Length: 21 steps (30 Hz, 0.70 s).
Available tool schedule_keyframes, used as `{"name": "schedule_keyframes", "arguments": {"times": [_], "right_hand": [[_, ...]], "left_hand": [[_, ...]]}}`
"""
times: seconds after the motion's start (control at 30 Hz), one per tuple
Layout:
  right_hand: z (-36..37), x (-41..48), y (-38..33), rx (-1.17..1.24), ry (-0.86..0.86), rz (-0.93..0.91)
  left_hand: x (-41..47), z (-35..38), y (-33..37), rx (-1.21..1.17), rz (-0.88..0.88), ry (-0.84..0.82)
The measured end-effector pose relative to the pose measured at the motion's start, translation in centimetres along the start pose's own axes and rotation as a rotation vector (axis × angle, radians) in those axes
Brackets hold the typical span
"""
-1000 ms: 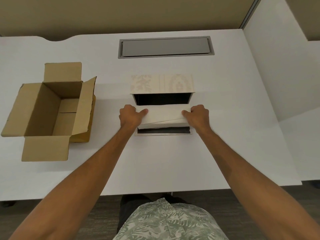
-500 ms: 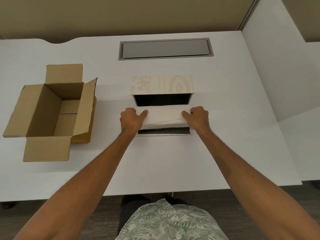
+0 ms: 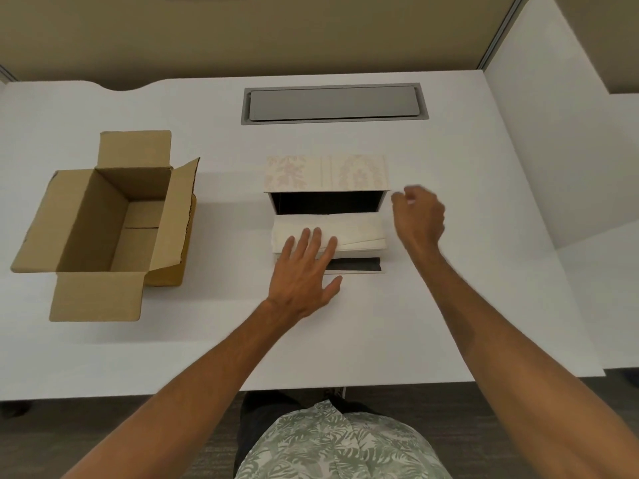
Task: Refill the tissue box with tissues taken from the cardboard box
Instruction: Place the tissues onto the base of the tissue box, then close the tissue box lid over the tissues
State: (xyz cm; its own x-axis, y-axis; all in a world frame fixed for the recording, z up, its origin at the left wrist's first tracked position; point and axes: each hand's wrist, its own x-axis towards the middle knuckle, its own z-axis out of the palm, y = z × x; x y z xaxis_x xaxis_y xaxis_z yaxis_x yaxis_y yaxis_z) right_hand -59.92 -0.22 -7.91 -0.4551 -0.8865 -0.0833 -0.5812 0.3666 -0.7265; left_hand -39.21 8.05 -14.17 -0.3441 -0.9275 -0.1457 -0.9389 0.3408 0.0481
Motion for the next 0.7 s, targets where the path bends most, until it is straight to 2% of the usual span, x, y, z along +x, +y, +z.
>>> {"name": "schedule_keyframes", "arguments": {"times": [0.03,0.1,0.17,0.2,0.3,0.37,0.7], "right_hand": [[-0.3,0.5,-0.8,0.004,0.062,-0.09],[-0.9,1.8,-2.7,-0.03,0.041,-0.352],[-1.0,3.4,-4.7,-0.156,-0.127,-0.572],[-0.9,4.3,-5.5,-0.233,-0.24,-0.618],[-0.4,5.7,-7.0,-0.502,-0.499,-0.634],[-0.2,6.1,-7.1,-0.576,-0.575,-0.598],[-0.8,4.2,-5.5,-0.583,-0.506,-0.675]], "left_hand": [[0.0,0.0,-0.1,0.003,0.002,-0.01],[0.0,0.1,-0.1,0.003,0.001,-0.026],[0.0,0.1,0.0,0.003,-0.001,-0.044],[0.0,0.1,0.0,0.003,-0.001,-0.052],[0.0,-0.1,0.1,0.007,-0.001,-0.072],[0.1,-0.3,0.3,0.012,-0.001,-0.085],[0.0,-1.5,0.7,-0.006,-0.001,-0.078]]}}
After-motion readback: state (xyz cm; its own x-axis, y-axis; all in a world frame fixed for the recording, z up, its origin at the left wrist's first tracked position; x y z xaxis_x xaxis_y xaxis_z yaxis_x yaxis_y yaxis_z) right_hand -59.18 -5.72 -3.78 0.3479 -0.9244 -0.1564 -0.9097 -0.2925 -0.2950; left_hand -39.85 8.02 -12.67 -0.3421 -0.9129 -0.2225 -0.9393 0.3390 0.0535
